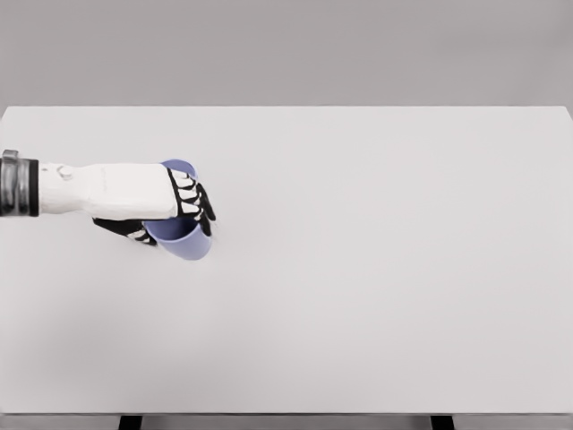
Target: Place the right cup on the left cup with left arm
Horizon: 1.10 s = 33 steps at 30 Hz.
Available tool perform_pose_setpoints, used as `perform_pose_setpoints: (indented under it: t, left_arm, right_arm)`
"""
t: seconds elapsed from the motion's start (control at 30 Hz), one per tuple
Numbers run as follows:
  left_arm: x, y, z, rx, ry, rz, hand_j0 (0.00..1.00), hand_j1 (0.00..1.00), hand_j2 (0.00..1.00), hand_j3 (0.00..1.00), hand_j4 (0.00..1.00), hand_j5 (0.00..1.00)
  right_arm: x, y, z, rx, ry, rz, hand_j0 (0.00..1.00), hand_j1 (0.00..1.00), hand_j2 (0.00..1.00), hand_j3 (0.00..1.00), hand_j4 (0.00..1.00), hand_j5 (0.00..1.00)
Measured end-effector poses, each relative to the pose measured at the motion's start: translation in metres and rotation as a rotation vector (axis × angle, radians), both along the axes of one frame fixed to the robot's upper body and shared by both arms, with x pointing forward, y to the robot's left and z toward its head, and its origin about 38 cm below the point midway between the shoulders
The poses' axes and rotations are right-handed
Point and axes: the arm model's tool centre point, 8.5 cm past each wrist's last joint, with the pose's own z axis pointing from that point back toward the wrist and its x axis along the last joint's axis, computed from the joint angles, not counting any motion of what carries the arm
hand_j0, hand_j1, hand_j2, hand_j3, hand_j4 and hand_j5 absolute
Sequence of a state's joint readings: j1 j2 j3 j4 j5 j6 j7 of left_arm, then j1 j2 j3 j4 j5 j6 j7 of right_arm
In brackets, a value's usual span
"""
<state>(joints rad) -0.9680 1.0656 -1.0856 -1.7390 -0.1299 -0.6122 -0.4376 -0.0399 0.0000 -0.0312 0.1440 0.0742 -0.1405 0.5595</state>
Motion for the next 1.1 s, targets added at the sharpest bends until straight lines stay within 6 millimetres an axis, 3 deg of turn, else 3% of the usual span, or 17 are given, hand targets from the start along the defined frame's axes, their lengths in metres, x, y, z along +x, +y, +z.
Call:
perform_pose_setpoints:
  t: [0.67, 1.1]
  left_arm:
    - [0.012, 0.024, 0.057, 0.044, -0.109, 0.059, 0.55, 0.55, 0.55, 0.55, 0.55, 0.55]
    - [0.024, 0.028, 0.078, 0.075, -0.15, 0.08, 0.55, 0.55, 0.55, 0.55, 0.55, 0.55]
  right_arm:
    - [0.0, 0.0, 0.0, 0.0, 0.0, 0.0, 1.0, 1.0, 1.0, 1.0, 1.0, 1.0]
    - [0.0, 0.0, 0.0, 0.0, 0.0, 0.0, 1.0, 1.0, 1.0, 1.0, 1.0, 1.0]
